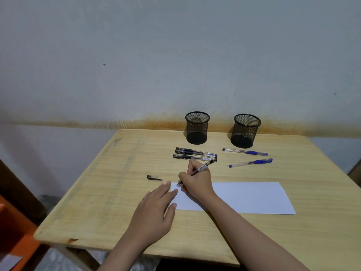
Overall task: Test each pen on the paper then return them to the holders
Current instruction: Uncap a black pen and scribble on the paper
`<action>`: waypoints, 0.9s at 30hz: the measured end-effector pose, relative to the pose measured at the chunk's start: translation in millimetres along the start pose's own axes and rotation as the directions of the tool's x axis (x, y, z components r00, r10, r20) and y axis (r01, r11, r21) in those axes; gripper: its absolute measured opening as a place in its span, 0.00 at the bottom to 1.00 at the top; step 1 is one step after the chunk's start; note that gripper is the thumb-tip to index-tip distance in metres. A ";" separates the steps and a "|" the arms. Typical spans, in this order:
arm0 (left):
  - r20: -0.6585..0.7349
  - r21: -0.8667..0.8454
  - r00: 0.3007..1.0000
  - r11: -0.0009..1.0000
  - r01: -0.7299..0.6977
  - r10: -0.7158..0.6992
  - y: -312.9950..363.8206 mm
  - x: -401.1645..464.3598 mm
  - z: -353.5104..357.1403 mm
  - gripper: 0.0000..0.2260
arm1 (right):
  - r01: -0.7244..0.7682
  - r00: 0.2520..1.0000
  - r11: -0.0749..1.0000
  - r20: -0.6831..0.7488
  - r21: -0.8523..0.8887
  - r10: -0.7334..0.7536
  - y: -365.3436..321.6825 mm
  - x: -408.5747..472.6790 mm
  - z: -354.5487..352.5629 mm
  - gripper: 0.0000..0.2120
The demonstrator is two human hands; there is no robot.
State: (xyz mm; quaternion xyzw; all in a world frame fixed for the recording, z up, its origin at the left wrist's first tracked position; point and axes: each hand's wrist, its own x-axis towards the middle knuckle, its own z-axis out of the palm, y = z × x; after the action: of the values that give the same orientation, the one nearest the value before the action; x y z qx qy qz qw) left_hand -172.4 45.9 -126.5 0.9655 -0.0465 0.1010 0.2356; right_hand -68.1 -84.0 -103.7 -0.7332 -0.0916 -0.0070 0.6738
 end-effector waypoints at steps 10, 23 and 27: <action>-0.003 -0.030 1.000 0.999 -0.014 0.014 -2.0 1.6 -1.5 0.26 | -0.080 0.996 0.978 -0.011 0.194 0.084 10.4 8.3 -1.8 0.13; -0.237 -0.123 0.951 0.977 0.175 -0.200 -47.9 51.6 -25.5 0.12 | -0.117 0.979 0.942 0.195 0.316 0.056 -1.4 2.1 -7.0 0.08; -0.298 -0.218 0.923 0.959 0.182 -0.243 -46.3 54.3 -26.1 0.07 | -0.106 0.977 0.974 0.201 0.199 0.065 -5.2 -2.1 -6.8 0.05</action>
State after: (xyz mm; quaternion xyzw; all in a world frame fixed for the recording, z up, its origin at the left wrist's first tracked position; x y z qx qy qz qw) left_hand -117.6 96.6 -112.7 0.9090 0.0884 0.2259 0.3389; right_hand -70.1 -90.6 -98.2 -0.6589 -0.1250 0.1029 0.7346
